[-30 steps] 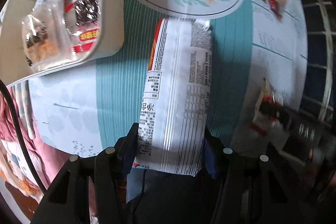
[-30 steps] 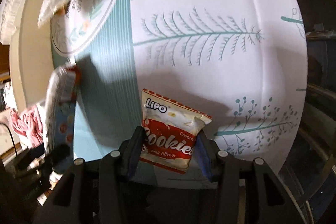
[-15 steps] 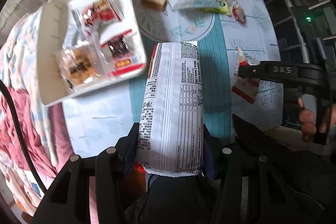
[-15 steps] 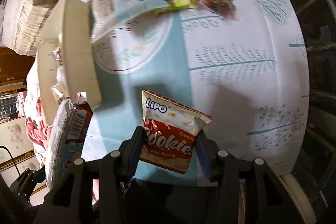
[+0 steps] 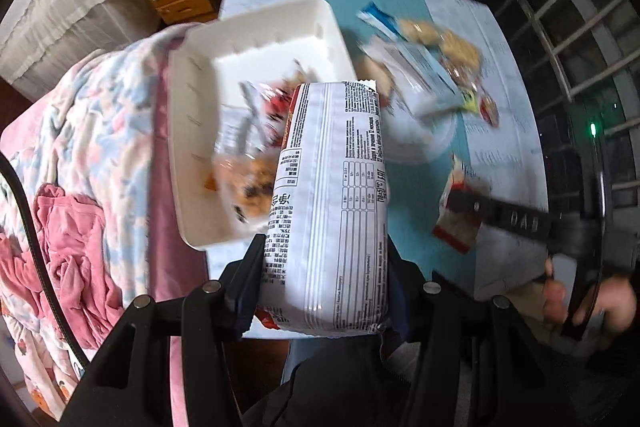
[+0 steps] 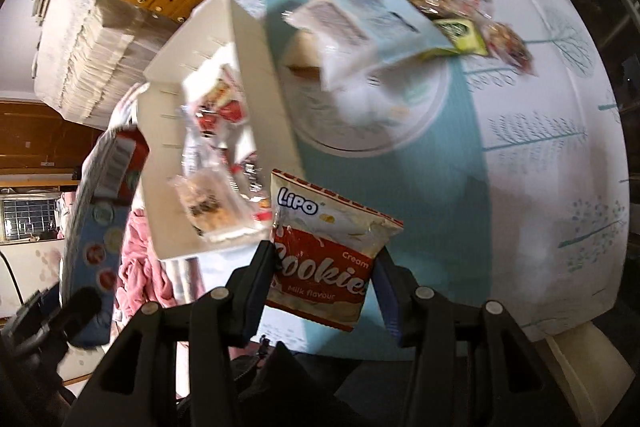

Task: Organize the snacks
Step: 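Carry the white pack and Lipo Cookies pack into the white tray and open both tools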

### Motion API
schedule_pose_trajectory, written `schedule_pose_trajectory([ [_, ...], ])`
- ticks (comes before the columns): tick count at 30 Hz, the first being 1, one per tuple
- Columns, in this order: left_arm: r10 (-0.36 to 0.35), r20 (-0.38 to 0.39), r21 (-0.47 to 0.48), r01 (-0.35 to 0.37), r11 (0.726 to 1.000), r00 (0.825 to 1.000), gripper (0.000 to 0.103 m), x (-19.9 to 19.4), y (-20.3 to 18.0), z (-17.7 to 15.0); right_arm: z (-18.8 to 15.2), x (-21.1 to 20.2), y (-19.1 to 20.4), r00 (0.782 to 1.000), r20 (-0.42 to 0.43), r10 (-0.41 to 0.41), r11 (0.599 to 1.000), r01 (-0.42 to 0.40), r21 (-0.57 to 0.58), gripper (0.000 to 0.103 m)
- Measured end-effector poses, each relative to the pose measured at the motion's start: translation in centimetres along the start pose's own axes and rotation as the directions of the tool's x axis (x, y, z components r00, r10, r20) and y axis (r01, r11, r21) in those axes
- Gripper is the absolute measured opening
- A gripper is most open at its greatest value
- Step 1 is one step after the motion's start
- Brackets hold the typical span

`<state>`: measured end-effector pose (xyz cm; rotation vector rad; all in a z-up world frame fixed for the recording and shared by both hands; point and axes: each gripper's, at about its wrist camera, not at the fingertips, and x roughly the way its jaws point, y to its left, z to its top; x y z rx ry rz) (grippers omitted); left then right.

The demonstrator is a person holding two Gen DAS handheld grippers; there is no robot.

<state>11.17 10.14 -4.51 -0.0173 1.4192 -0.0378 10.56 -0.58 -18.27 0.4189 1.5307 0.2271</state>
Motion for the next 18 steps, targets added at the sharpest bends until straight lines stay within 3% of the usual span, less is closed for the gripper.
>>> schedule_pose_trajectory([
  [8,-0.004,0.075,-0.016,0.005,1.000,0.997,0.052,-1.2,5.8,2.1,-0.3,0.6,5.8,0.994,0.106,0.000,0.999,0.005,-0.041,0.048],
  [18,-0.079,0.121,-0.007,0.081,0.997,0.989,0.052,1.6,10.5,3.9,-0.9,0.1,10.8,0.967,0.253,0.024,0.994,0.005,-0.113,0.049],
])
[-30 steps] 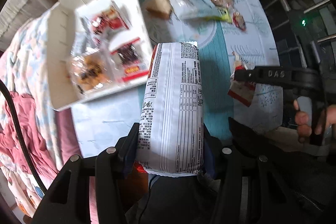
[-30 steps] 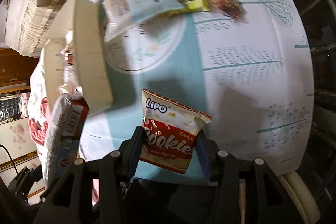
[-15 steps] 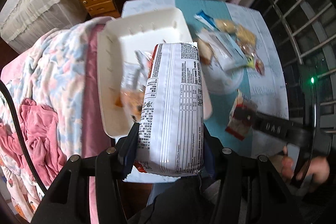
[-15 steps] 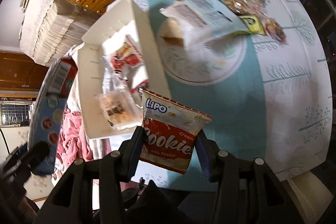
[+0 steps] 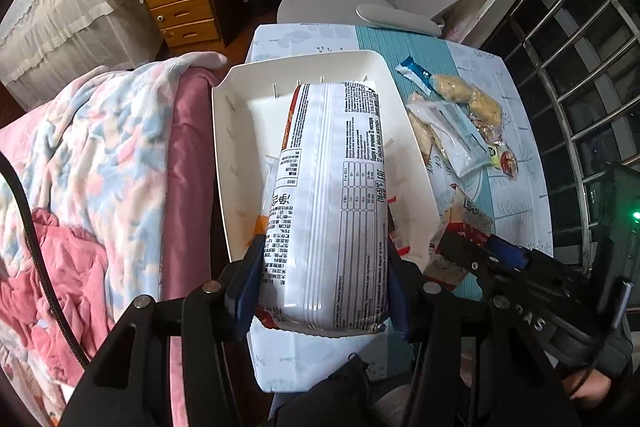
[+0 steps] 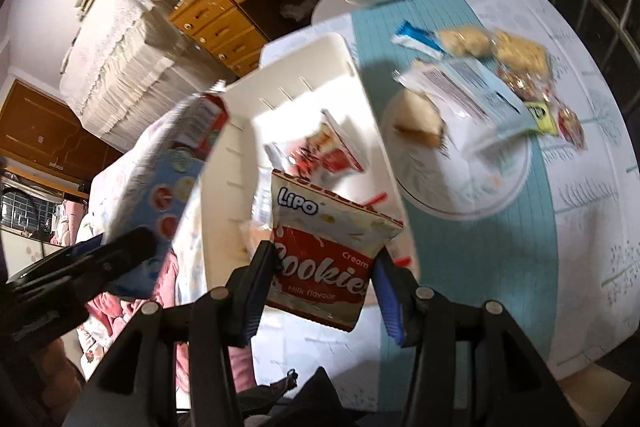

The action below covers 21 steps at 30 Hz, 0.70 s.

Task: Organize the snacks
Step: 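Carry the white pack and Lipo Cookies pack into the white tray and open both tools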

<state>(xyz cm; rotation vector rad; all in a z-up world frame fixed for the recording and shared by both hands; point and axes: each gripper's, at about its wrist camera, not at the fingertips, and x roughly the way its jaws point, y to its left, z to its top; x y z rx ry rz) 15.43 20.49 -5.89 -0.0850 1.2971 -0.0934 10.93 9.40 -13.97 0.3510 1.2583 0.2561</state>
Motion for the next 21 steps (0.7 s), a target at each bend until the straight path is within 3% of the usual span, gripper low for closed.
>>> schedule_pose_trajectory([
  [10,-0.070,0.066,0.004,0.070,0.998,0.995,0.053,2.0,2.5,-0.2,0.4,1.3,1.8,0.999,0.037,0.029,1.000,-0.029,0.003,0.050],
  [13,-0.086,0.100,0.008,0.085,0.996,0.991,0.058,1.5,2.9,0.0,0.4,1.7,1.6,0.999,0.029,0.022,0.999,-0.022,0.024,0.058],
  [15,-0.088,0.126,0.013,0.087,0.996,0.988,0.073,1.0,3.0,0.0,0.4,1.7,1.5,0.999,0.033,0.018,0.999,-0.020,0.036,0.061],
  [21,-0.125,0.186,0.010,0.125,0.992,0.975,0.074,-0.1,2.9,-0.1,0.2,1.0,1.1,0.998,0.059,0.013,0.999,-0.016,0.047,0.065],
])
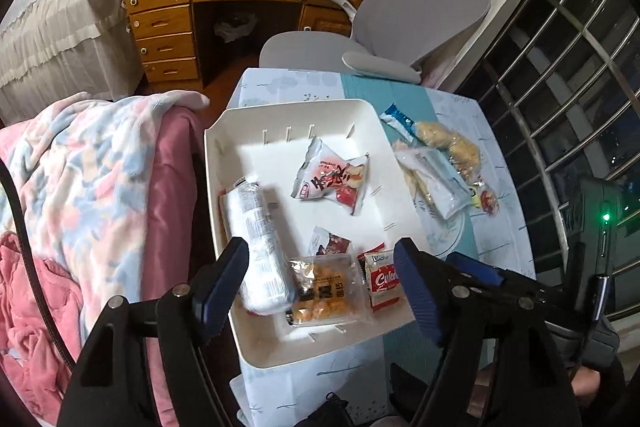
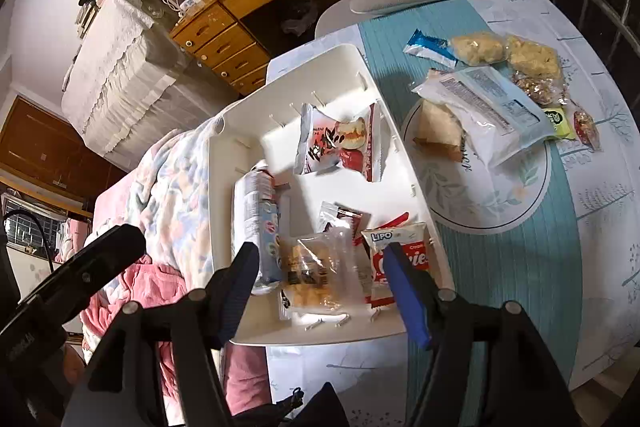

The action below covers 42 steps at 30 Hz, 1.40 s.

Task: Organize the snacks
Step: 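Carry the white pack and Lipo Cookies pack into the white tray and open both tools, then move both tools back over the remaining snacks on the plate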

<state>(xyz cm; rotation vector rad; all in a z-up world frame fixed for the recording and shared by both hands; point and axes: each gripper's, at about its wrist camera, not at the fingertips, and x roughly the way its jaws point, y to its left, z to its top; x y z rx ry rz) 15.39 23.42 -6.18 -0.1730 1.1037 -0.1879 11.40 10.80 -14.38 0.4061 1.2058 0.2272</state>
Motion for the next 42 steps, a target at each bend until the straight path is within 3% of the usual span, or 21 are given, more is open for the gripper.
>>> schedule_pose_trajectory([
  [10,-0.036,0.026,0.002,0.036,0.999,0.999,0.074,-0.2,-1.6,-1.4,-1.1,-2.8,-1.6,0.995,0.096,0.014,0.999,-0.017,0.036,0.066],
  [23,-0.045,0.025,-0.026,0.046,0.999,0.999,0.080,-0.3,-7.1,-3.2,-2.1,-6.3,-5.2,0.989,0.148,-0.027,0.996,0.039,-0.080,0.070],
  [31,-0.036,0.027,-0.073,0.038,0.997,0.999,0.086,0.5,-11.2,-3.3,-0.8,-7.9,-8.6,0.989,0.142,-0.038,0.989,0.057,-0.135,0.078],
  [42,-0.033,-0.009,-0.134,0.031,0.990,0.999,0.088,3.9,-16.4,-2.9,2.0,-9.0,-13.7,0.987,0.148,-0.065,0.975,0.094,-0.201,0.081],
])
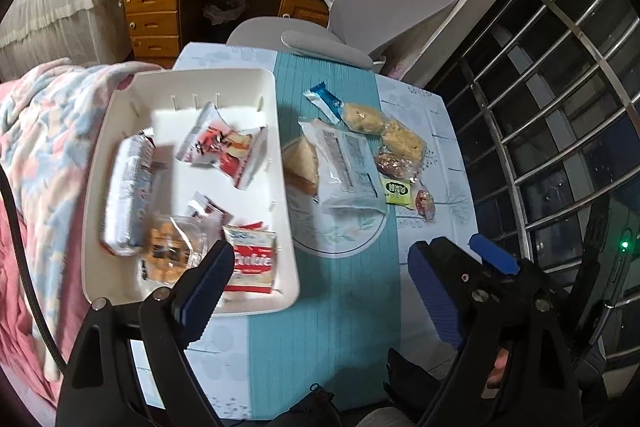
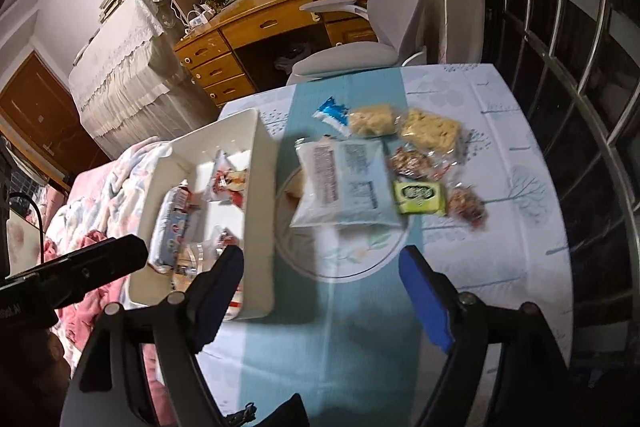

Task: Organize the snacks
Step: 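Move both tools back over the remaining snacks on the plate, then grasp the clear blue-printed bag with the left tool while the right tool grasps the green-labelled pack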

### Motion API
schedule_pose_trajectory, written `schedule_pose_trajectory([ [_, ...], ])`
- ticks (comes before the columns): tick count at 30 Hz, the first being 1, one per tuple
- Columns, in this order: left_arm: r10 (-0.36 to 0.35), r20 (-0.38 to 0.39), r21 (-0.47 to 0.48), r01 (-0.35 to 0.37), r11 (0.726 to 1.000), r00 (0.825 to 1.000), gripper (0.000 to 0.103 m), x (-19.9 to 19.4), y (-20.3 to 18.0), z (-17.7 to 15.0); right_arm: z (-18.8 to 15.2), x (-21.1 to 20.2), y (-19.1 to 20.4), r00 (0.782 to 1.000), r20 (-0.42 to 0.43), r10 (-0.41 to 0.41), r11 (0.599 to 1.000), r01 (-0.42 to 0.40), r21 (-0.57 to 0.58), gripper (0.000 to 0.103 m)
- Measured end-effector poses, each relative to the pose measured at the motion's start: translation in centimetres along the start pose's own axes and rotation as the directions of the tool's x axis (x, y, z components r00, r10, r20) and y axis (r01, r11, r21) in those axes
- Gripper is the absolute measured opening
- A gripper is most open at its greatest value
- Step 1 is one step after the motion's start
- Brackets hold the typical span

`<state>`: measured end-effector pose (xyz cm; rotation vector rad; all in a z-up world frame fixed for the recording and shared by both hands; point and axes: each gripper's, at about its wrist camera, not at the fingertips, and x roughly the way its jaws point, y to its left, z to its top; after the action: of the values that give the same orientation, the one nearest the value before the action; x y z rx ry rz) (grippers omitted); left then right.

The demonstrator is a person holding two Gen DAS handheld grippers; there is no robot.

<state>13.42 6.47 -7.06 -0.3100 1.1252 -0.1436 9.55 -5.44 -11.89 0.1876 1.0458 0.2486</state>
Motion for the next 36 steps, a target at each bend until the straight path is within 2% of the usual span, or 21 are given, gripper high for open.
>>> schedule_pose_trajectory([
  [12,0.004,-0.110,-0.060,-0.011,0.998,0.994,0.090,5.9,-3.8,0.9,1.3,1.5,-4.8,0.998,0.007,-0.059,0.987,0.060,-0.149,0.081],
  [19,0.006,-0.211,-0.070,-0.022,0.997,0.978,0.093,10.7,-6.1,3.4,2.8,3.2,-6.9,0.995,0.056,-0.076,0.964,0.088,-0.251,0.081],
  [25,0.068,-0.292,-0.074,-0.093,0.993,0.954,0.094,15.9,-6.8,6.1,2.8,6.7,-7.9,0.996,0.039,-0.082,0.932,0.091,-0.350,0.081],
  [30,0.152,-0.345,-0.080,-0.190,0.978,0.926,0.095,20.1,-6.4,7.6,2.3,9.8,-8.4,0.996,0.027,-0.087,0.909,0.090,-0.407,0.081],
  [32,0.191,-0.356,-0.082,-0.234,0.969,0.915,0.095,21.5,-6.1,8.0,2.1,10.9,-8.8,0.996,0.021,-0.083,0.908,0.084,-0.410,0.081],
  [36,0.221,-0.383,-0.086,-0.273,0.958,0.897,0.095,23.6,-5.8,8.5,1.7,13.1,-9.4,0.997,0.010,-0.077,0.905,0.074,-0.419,0.081],
])
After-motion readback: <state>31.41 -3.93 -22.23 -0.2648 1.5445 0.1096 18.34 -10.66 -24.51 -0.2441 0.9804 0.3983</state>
